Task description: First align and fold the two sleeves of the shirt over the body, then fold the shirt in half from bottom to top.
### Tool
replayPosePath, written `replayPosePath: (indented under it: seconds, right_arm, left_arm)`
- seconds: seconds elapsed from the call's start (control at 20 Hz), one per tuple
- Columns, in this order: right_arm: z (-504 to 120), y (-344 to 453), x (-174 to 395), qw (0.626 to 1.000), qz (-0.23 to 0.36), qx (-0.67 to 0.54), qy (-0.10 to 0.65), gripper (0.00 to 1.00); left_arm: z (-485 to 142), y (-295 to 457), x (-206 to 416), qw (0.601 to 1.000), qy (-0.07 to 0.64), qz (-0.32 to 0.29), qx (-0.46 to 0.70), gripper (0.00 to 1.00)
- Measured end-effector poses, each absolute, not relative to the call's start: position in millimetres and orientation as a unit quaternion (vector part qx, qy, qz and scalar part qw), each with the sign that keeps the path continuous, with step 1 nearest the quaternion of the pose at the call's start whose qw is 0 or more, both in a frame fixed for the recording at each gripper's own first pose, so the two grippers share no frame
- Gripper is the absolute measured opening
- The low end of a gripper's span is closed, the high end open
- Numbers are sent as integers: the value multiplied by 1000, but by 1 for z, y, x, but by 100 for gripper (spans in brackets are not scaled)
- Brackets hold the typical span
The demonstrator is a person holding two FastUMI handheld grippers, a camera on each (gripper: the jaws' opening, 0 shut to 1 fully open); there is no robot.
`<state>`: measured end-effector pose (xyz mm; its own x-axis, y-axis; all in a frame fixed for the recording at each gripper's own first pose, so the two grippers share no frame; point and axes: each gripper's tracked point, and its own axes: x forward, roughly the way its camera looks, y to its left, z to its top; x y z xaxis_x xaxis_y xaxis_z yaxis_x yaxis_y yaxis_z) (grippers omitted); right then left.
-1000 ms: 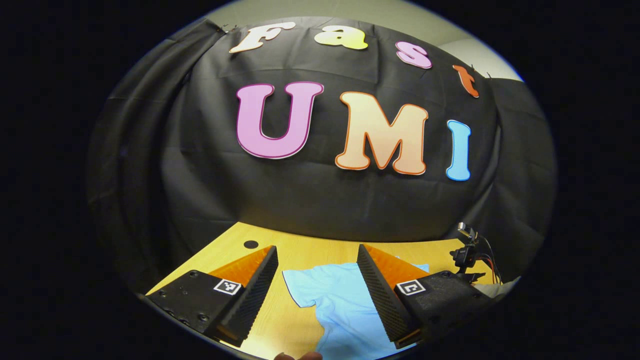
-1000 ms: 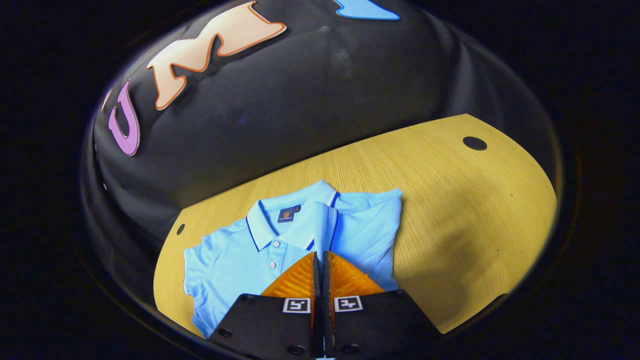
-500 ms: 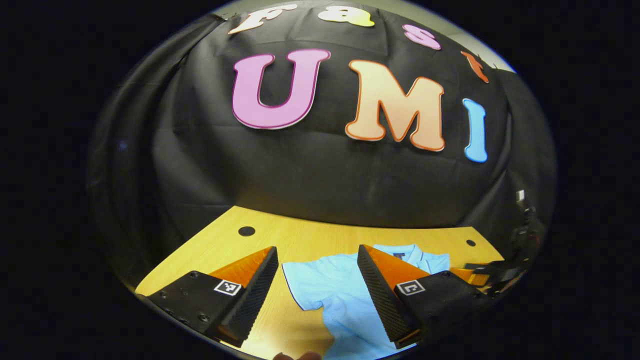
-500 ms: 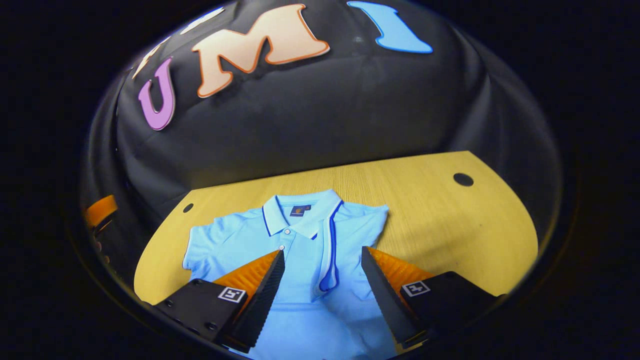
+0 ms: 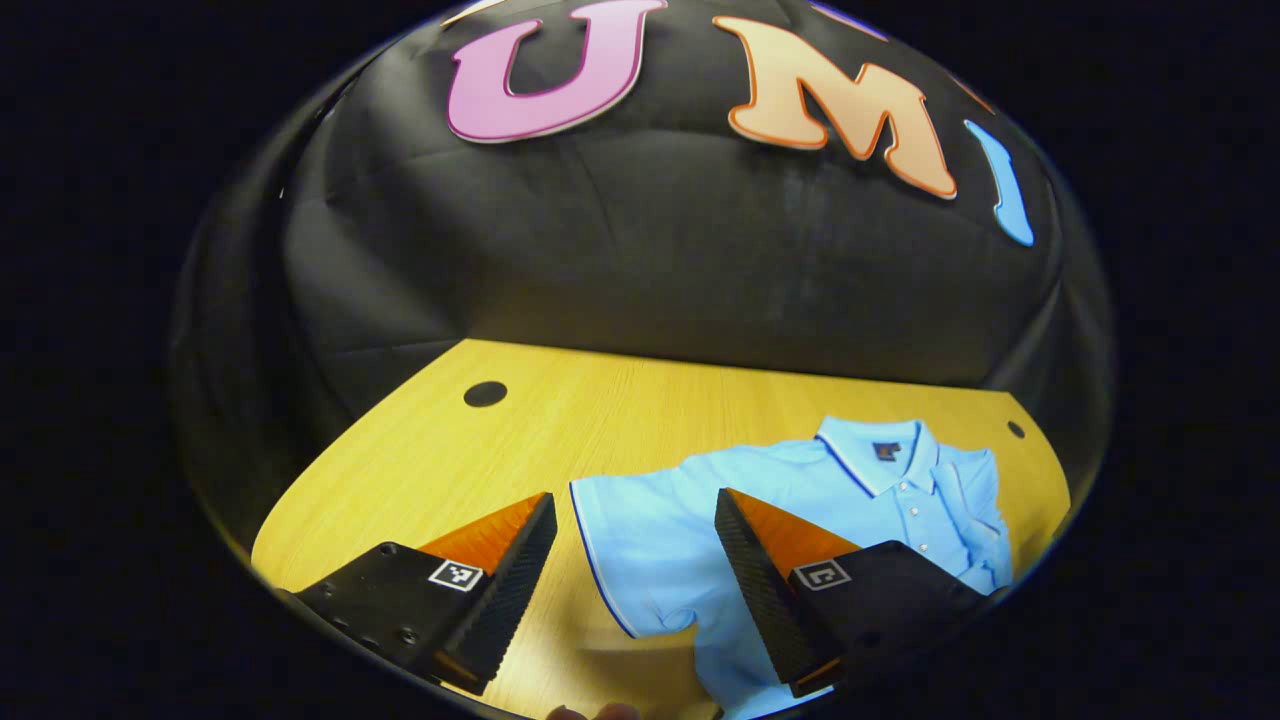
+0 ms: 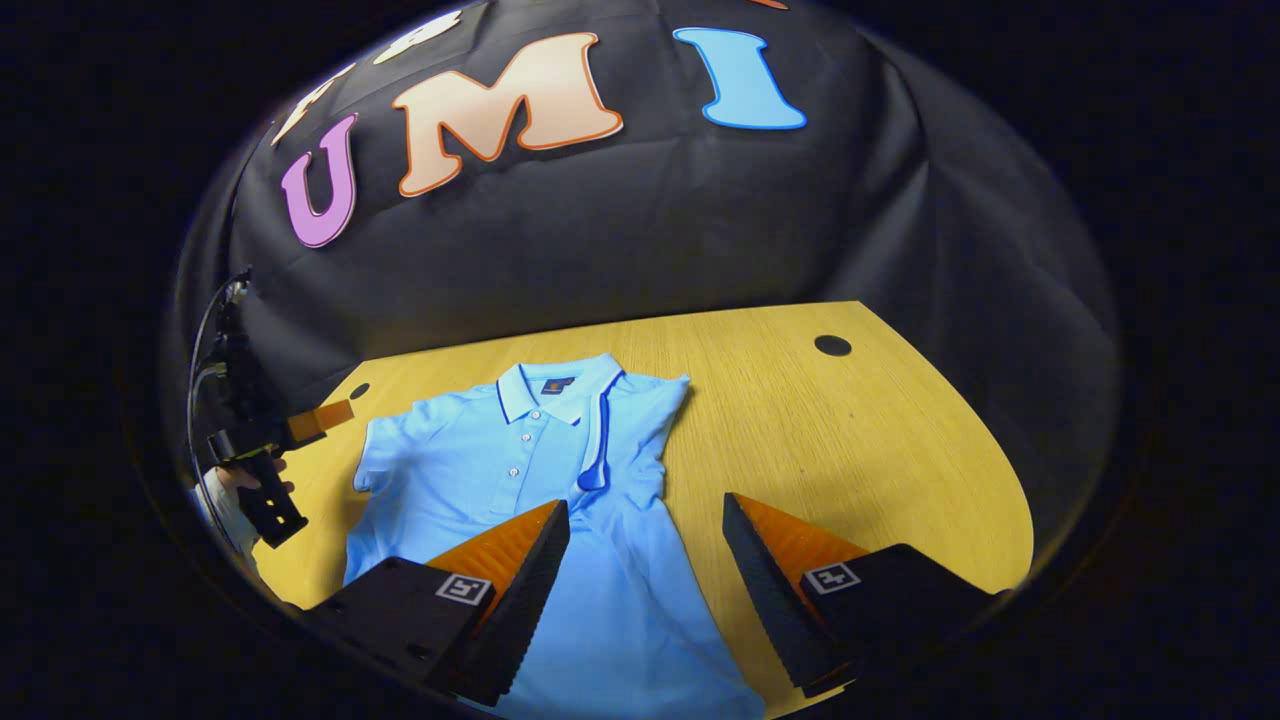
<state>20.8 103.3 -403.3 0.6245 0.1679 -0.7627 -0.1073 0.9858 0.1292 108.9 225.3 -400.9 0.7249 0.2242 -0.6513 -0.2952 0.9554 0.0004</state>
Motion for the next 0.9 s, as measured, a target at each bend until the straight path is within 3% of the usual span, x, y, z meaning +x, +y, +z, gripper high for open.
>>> replayPosePath:
  seconds: [0.35, 0.6, 0.65, 0.7, 0.75, 0.8, 0.85, 0.9]
  right_arm:
    - [-398, 108, 1, 900, 68, 44, 427, 98]
    - [-402, 118, -20, 891, 80, 52, 444, 97]
    - [-402, 118, -20, 890, 78, 62, 445, 98]
    - [-402, 117, -20, 891, 76, 67, 443, 98]
    - [-405, 117, -22, 890, 75, 68, 444, 97]
    - [-405, 115, -24, 890, 76, 68, 444, 98]
    - [-407, 114, -26, 890, 77, 71, 445, 98]
    - [-409, 113, -28, 889, 75, 75, 446, 98]
  left_arm:
    - [-456, 228, 91, 897, 408, 156, -62, 96]
    - [-456, 225, 94, 899, 407, 149, -64, 97]
    - [-456, 221, 95, 899, 408, 143, -64, 93]
    - [-457, 217, 97, 901, 406, 141, -68, 78]
    - [-458, 214, 99, 901, 405, 139, -71, 70]
    - [-458, 212, 101, 901, 404, 139, -73, 55]
    - [-459, 207, 103, 902, 402, 135, -78, 49]
    - [-457, 200, 105, 904, 398, 130, -90, 35]
